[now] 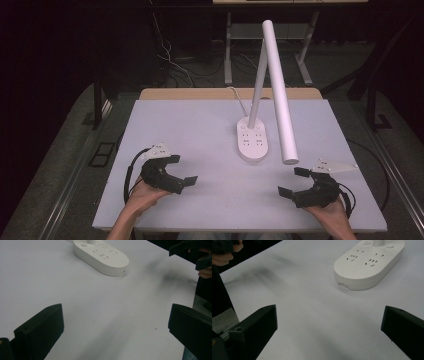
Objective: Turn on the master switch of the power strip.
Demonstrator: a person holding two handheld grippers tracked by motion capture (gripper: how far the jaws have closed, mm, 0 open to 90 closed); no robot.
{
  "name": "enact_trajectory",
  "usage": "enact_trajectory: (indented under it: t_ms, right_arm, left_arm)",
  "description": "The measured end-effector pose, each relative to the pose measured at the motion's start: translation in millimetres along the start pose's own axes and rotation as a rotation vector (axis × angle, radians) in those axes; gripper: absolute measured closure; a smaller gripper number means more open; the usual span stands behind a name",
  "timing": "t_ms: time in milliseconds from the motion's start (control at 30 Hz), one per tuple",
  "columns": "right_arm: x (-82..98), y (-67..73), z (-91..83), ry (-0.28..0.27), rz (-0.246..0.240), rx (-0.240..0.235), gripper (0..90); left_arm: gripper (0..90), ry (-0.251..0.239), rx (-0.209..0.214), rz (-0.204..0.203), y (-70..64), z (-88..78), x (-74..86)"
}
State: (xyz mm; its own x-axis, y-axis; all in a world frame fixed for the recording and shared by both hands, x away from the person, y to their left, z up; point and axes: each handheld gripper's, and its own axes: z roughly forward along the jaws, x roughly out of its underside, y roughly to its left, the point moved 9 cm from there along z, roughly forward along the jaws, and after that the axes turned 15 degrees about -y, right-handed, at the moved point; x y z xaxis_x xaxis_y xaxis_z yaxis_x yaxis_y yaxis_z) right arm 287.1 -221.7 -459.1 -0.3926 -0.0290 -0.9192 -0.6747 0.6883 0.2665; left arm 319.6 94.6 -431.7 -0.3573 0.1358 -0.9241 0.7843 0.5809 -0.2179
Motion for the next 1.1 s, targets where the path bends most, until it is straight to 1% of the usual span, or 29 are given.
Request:
enact_trajectory:
  t_ms: [200,400,433,567,700,800,1033,1067,1100]
  right_arm:
    - [0.4,-0.4,-0.2,0.001,0.000,0.000,0.1]
    - [0.9,0.0,0.4,0.003,-0.003,-0.001,0.1]
    - [0.9,0.4,0.6,0.004,-0.002,-0.001,0.1]
    - [1.4,0.8,0.8,0.008,-0.001,-0.002,0.1]
    - [1.3,0.2,0.5,0.006,-0.007,-0.003,0.1]
    - [1.2,-0.1,0.3,0.003,-0.004,-0.003,0.1]
    - [1.7,0.1,0.7,0.008,-0.001,-0.004,0.1]
    - [1.7,0.2,0.7,0.009,-0.001,-0.004,0.1]
    - [1.7,0.1,0.7,0.009,-0.001,-0.004,0.1]
  left_arm:
    - [0.0,0.020,0.004,0.009,1.9,4.3,-6.3]
    - [0.0,0.023,0.012,0.000,4.3,12.1,-13.6]
    - [0.0,0.029,0.014,0.009,5.1,13.2,-14.5]
    - [0.0,0.036,0.015,0.010,5.3,18.5,-18.6]
    - [0.0,0.054,0.019,0.027,7.4,24.1,-23.9]
    - [0.1,0.058,0.016,0.023,7.7,26.1,-26.1]
    - [0.3,0.079,0.027,0.043,7.5,34.4,-34.1]
    - [0.3,0.082,0.032,0.053,7.9,35.8,-35.8]
    - [0.3,0.082,0.030,0.051,7.4,37.2,-37.3]
